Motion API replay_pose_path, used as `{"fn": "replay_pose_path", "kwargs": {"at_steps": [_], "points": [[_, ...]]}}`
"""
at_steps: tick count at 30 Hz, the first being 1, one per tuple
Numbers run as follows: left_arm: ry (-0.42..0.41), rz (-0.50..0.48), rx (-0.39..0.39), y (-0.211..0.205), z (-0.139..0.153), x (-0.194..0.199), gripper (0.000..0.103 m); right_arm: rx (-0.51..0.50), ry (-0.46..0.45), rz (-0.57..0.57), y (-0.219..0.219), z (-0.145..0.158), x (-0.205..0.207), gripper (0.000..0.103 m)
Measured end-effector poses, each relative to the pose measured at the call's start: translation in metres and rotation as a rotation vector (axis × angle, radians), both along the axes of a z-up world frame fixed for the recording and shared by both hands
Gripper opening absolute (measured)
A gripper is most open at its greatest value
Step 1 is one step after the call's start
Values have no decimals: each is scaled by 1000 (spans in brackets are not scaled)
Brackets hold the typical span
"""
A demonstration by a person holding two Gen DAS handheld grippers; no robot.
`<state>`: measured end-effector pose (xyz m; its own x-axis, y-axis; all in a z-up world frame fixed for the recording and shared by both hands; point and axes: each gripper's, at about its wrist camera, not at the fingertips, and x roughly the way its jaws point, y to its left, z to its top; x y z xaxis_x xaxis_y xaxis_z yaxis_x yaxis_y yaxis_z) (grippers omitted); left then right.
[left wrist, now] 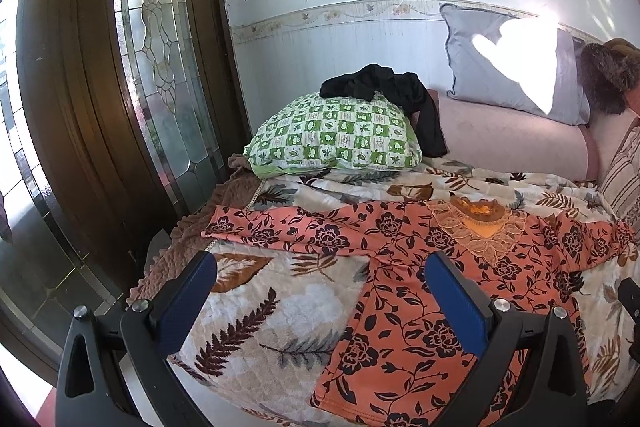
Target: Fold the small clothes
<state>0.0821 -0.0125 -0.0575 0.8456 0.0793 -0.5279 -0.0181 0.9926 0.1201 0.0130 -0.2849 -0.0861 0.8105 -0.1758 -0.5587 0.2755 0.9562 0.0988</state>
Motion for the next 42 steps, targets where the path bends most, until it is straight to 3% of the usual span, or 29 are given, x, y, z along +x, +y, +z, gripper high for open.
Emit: {"fn": "replay_pose_path", "kwargs": {"at_steps": [17,30,34,37,42], "points": [[59,-36,55,-60,-25,59,103,94,59,-42,-54,-45,65,103],[23,-71,24,-60,-1,28,103,80,11,-75,-59,-22,31,103],[31,-77,22,-60,-9,32,103,61,1,-92,-62,-19,22,103],[95,-101,-5,-67,-34,55,103,64,-7,-99,-78,-27,23,103],[355,-163,-135,-93,-113,127,103,191,-60,-166,-168,-70,27,103]]}}
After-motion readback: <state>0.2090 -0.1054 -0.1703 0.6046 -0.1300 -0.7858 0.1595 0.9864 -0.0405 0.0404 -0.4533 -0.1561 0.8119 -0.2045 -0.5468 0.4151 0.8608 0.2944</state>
